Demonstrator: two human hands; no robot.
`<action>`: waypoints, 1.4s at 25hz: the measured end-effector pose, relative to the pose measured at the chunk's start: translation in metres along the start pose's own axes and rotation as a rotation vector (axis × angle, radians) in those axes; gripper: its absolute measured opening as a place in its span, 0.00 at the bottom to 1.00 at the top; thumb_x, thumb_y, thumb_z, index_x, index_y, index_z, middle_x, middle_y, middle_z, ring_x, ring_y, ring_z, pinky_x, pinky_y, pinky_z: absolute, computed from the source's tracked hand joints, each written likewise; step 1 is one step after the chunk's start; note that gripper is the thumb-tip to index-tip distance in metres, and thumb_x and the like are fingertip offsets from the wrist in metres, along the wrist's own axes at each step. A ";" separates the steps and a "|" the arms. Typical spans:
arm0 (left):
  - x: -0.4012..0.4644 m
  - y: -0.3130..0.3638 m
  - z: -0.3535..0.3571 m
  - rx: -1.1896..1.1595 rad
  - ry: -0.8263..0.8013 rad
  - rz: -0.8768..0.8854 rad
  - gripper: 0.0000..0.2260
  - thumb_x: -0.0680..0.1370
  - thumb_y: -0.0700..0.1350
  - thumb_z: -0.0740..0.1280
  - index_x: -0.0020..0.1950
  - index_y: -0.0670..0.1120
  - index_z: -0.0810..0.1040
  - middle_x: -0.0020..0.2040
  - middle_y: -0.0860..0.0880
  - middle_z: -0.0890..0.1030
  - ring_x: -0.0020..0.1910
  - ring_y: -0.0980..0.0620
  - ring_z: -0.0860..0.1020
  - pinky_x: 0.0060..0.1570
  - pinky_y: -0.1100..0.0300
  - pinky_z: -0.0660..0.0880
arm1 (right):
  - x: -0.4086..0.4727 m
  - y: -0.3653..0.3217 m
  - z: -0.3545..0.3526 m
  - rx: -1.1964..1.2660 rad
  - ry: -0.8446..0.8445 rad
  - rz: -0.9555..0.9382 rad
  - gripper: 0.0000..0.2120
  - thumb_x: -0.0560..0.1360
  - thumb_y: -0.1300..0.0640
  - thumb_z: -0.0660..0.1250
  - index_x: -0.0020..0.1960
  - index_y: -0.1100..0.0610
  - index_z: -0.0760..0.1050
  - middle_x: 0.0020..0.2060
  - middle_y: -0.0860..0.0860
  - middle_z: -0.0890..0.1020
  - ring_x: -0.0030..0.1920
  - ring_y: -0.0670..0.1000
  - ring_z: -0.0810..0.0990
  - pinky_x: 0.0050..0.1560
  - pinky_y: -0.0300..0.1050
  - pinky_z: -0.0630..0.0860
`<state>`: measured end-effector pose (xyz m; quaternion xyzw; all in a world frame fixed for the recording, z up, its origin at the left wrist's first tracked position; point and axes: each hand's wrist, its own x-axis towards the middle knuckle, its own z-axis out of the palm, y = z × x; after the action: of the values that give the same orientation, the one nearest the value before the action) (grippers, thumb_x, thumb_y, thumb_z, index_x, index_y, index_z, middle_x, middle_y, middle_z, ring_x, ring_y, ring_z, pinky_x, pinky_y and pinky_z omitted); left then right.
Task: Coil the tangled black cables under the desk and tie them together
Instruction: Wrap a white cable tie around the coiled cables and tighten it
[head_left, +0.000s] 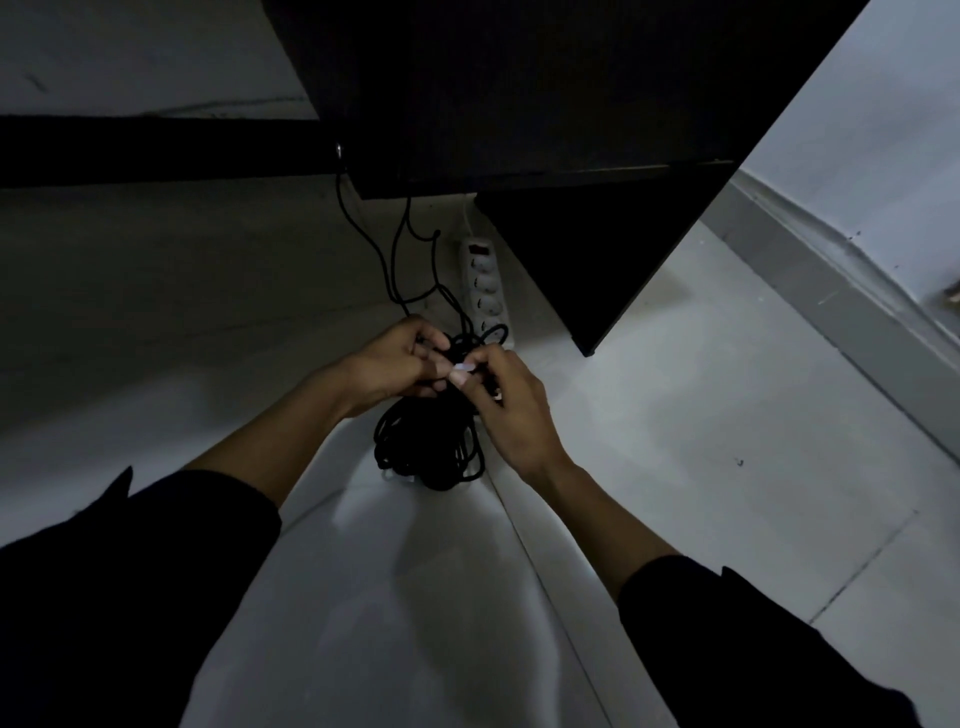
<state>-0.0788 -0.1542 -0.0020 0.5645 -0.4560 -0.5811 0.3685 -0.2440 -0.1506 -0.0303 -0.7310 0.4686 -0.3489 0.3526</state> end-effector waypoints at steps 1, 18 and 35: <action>0.000 0.000 -0.001 0.007 -0.016 0.002 0.08 0.77 0.34 0.65 0.48 0.46 0.70 0.40 0.47 0.75 0.38 0.53 0.77 0.43 0.61 0.77 | 0.001 -0.001 0.001 -0.016 0.013 -0.007 0.05 0.77 0.53 0.67 0.51 0.54 0.75 0.47 0.51 0.78 0.47 0.45 0.76 0.45 0.32 0.71; 0.002 -0.007 -0.007 0.047 -0.079 0.071 0.08 0.78 0.32 0.63 0.52 0.44 0.73 0.41 0.46 0.78 0.39 0.53 0.77 0.40 0.65 0.76 | 0.001 -0.005 0.007 0.020 0.039 0.043 0.05 0.76 0.55 0.68 0.49 0.55 0.75 0.45 0.49 0.80 0.45 0.45 0.78 0.43 0.35 0.73; 0.010 -0.034 -0.017 0.461 0.005 0.486 0.05 0.73 0.37 0.72 0.43 0.41 0.76 0.42 0.48 0.77 0.41 0.58 0.75 0.42 0.63 0.70 | 0.011 -0.047 -0.005 -0.045 0.001 0.211 0.12 0.79 0.62 0.61 0.37 0.58 0.68 0.55 0.51 0.63 0.54 0.44 0.67 0.51 0.27 0.65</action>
<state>-0.0601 -0.1546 -0.0360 0.5093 -0.6957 -0.3563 0.3602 -0.2242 -0.1469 0.0138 -0.6852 0.5510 -0.2994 0.3706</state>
